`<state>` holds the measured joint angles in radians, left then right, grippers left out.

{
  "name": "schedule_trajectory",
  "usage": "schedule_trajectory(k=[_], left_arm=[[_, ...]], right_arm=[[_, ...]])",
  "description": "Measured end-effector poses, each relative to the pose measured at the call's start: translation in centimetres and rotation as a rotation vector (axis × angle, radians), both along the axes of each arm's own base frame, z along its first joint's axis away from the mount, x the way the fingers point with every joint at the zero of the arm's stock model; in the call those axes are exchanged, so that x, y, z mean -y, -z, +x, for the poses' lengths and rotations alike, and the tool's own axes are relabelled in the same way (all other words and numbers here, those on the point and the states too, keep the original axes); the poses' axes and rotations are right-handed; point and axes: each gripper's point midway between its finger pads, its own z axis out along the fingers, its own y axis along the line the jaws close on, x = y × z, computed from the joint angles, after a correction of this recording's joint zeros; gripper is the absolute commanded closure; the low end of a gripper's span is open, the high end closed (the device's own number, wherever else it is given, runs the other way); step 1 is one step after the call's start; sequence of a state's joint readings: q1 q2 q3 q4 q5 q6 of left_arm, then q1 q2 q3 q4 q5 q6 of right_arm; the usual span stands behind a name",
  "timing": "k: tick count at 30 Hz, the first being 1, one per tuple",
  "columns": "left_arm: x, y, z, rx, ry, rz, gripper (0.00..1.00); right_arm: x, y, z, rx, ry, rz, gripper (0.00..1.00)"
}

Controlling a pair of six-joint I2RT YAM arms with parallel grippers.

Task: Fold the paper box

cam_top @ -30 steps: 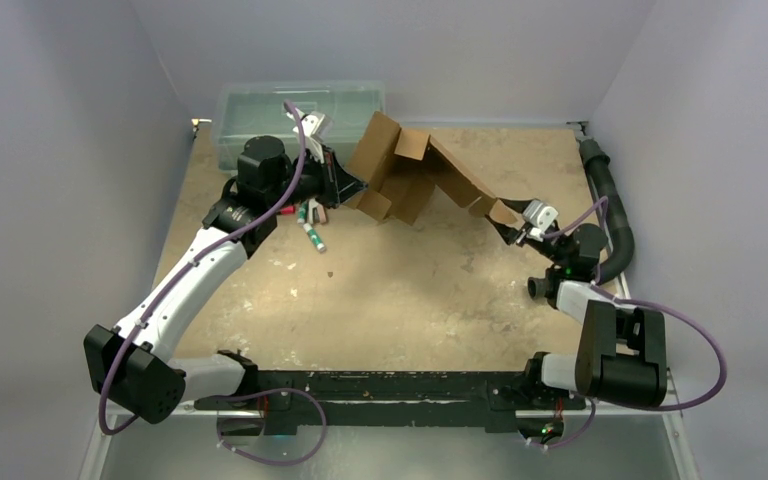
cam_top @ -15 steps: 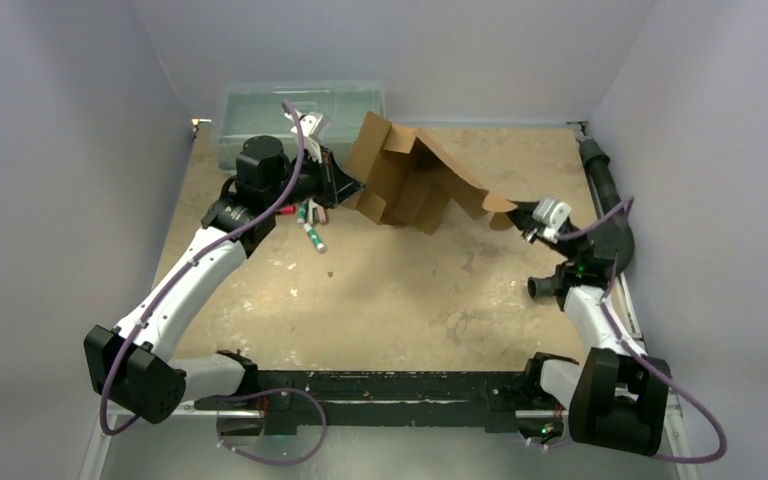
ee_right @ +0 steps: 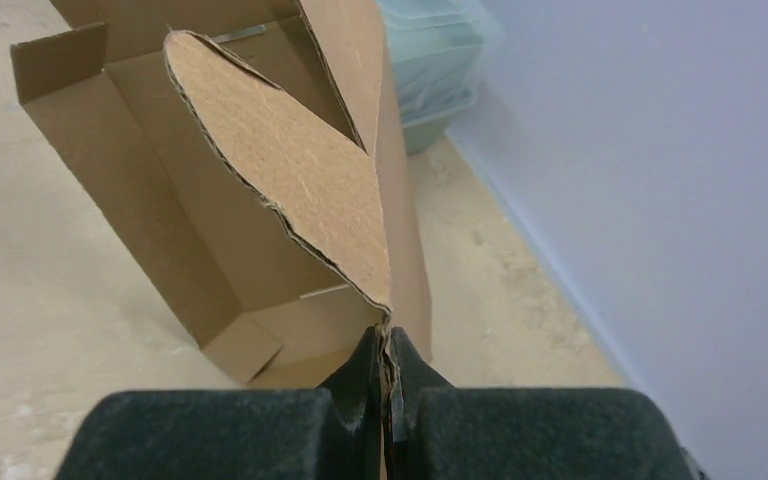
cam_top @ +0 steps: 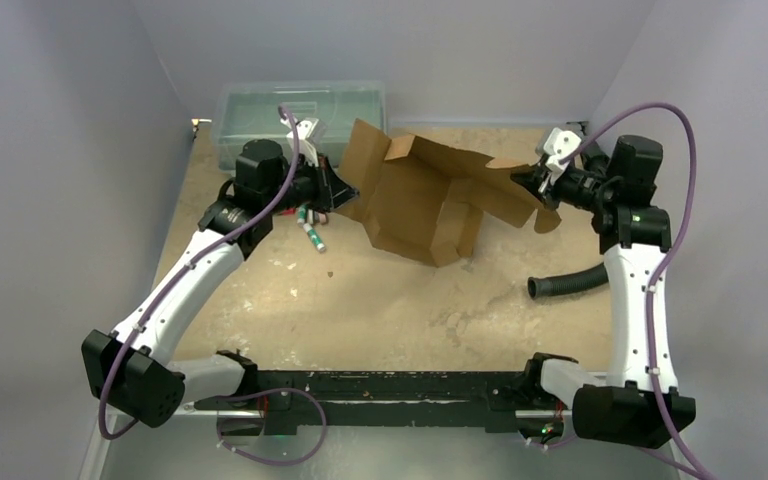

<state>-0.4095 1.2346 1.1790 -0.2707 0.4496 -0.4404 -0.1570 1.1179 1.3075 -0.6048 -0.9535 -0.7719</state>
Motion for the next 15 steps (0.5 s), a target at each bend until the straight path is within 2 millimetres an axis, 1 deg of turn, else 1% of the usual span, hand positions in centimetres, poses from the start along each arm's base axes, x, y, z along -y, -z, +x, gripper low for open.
schedule_trajectory(k=[3, 8, 10, 15], left_arm=[[-0.2, 0.5, -0.3, -0.019, -0.008, -0.002, 1.0], [-0.5, 1.8, -0.3, -0.042, -0.024, 0.014, 1.0], [-0.7, 2.2, -0.2, -0.05, -0.038, 0.023, 0.95], [-1.0, 2.5, 0.3, -0.051, -0.058, 0.032, 0.85]], right_arm=[[0.0, 0.6, -0.8, -0.057, 0.014, 0.015, 1.0], [0.0, 2.2, -1.0, -0.112, 0.044, 0.053, 1.0], [-0.1, 2.8, -1.0, -0.133, 0.048, 0.074, 1.0], [-0.2, 3.8, -0.9, -0.149, 0.074, 0.124, 1.0]])
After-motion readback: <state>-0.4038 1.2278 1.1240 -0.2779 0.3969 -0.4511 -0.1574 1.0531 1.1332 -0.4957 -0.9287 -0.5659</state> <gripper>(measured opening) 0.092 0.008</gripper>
